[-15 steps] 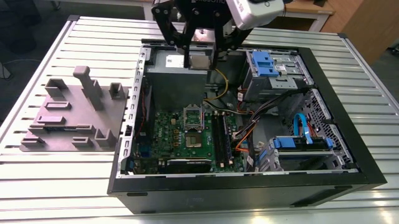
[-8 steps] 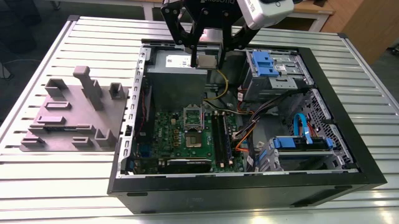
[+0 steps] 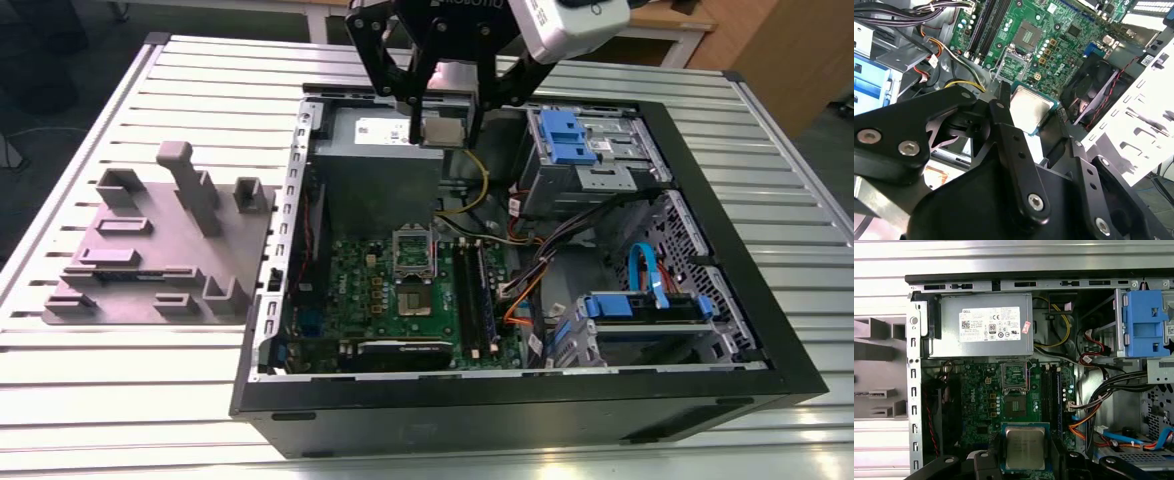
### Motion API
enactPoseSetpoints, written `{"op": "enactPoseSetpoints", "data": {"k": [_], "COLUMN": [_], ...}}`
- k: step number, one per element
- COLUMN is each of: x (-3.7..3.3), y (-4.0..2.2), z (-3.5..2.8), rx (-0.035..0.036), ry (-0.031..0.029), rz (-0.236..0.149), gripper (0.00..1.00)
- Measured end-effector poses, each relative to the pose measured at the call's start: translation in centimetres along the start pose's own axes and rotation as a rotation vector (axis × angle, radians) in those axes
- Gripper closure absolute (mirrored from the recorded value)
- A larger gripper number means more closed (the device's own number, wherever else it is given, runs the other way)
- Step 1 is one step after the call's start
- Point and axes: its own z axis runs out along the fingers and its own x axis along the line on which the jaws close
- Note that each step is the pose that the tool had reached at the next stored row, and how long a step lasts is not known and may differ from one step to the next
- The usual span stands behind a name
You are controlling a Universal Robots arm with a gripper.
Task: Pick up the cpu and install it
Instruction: 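Place the cpu into insertion slot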
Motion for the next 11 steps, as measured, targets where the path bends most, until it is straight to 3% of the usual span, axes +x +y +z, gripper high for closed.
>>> {"op": "enactPoseSetpoints", "data": {"k": [11], "x": [-0.02], "y": [0.06], "z": [0.56], "rx": [-0.0015], "ry": [0.0000], "rz": [0.001], "gripper": [0.53]}}
